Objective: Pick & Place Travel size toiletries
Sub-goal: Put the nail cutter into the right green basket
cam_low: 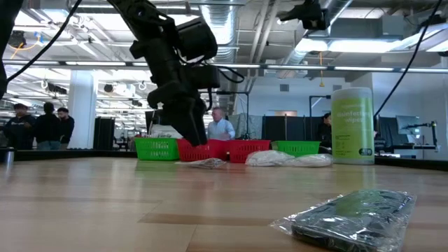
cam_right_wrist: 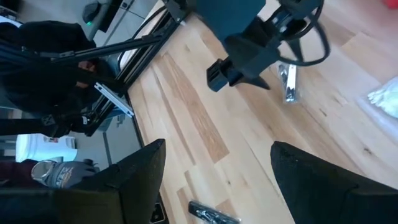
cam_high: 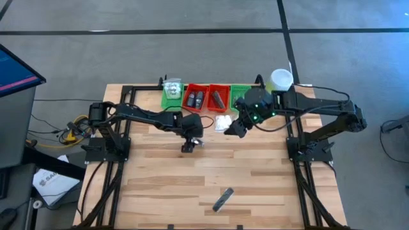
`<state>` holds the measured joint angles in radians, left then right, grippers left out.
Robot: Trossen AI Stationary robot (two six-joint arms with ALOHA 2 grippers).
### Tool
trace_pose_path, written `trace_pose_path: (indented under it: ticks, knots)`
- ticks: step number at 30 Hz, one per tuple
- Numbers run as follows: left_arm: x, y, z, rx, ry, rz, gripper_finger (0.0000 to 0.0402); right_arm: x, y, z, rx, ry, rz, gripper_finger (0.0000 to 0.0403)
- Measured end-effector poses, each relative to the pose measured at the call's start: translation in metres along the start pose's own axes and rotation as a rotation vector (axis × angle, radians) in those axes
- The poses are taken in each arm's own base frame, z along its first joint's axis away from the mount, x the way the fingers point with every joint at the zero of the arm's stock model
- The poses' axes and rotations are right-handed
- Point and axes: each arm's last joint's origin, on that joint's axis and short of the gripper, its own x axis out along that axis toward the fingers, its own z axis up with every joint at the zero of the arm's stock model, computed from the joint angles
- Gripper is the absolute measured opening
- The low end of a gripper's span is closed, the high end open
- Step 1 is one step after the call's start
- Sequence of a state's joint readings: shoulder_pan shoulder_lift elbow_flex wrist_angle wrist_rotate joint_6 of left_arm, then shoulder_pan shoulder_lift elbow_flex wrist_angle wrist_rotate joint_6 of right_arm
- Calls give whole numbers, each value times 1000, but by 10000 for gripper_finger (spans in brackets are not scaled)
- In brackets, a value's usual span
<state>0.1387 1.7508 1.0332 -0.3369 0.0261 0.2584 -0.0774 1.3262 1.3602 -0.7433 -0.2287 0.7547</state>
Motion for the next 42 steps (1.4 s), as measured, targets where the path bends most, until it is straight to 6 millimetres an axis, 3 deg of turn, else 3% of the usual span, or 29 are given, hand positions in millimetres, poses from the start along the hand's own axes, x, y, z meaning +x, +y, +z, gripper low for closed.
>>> trace_pose_path:
  ticks: [13,34,42]
  knots:
    - [0,0,2,0,-22,-19,290,3,13,-6,-21,-27,37,280]
    - [0,0,2,-1,-32,-27,290,8,42,-38,-165,-66,-14,281]
    - [10,-4,-11,-4,22,-57,289,8,46,-35,-173,-109,29,281]
